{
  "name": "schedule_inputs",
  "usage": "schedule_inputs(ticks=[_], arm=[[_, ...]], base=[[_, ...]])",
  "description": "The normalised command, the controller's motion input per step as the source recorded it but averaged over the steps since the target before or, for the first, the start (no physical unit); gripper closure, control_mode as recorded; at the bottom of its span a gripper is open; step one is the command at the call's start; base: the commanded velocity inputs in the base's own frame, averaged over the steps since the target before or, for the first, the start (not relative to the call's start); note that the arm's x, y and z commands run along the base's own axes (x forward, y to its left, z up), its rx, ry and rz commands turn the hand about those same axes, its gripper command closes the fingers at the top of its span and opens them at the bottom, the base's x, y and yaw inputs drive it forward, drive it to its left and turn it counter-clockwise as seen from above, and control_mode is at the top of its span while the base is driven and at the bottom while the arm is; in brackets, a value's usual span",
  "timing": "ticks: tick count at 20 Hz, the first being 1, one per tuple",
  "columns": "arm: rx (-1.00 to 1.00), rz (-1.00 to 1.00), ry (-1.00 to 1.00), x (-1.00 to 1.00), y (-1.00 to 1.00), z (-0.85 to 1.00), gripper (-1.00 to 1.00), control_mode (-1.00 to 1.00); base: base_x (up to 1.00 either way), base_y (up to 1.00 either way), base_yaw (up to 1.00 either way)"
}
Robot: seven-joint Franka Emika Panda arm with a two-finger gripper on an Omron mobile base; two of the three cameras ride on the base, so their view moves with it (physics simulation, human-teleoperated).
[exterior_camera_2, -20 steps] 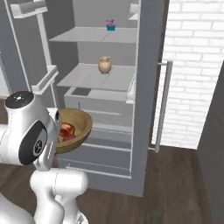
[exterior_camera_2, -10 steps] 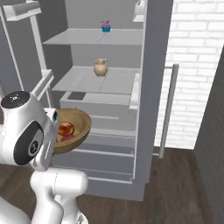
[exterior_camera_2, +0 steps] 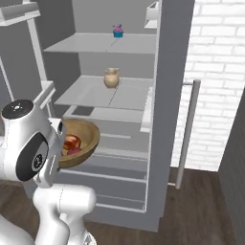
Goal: Pick the chicken drumstick and tomato from their plates and place them in the bowl. Then put the bowl in the fridge.
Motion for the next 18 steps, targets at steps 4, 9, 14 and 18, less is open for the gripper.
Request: schedule_inputs(ticks=[4,9,14,18], arm=[[0.00,0.00,0.00,0.00,0.00,0.00,1.00,1.00],[0.00,0.00,0.00,0.00,0.00,0.00,1.00,1.00],[0.00,0.00,0.00,0.00,0.00,0.00,1.00,1.00],[0.00,0.00,0.00,0.00,0.00,0.00,1.00,1.00]], base=[[0.59,-0.04,0.06],[0.49,-0.23,0.02],[0.71,-0.19,0.00],[0.88,-0.04,0.00]])
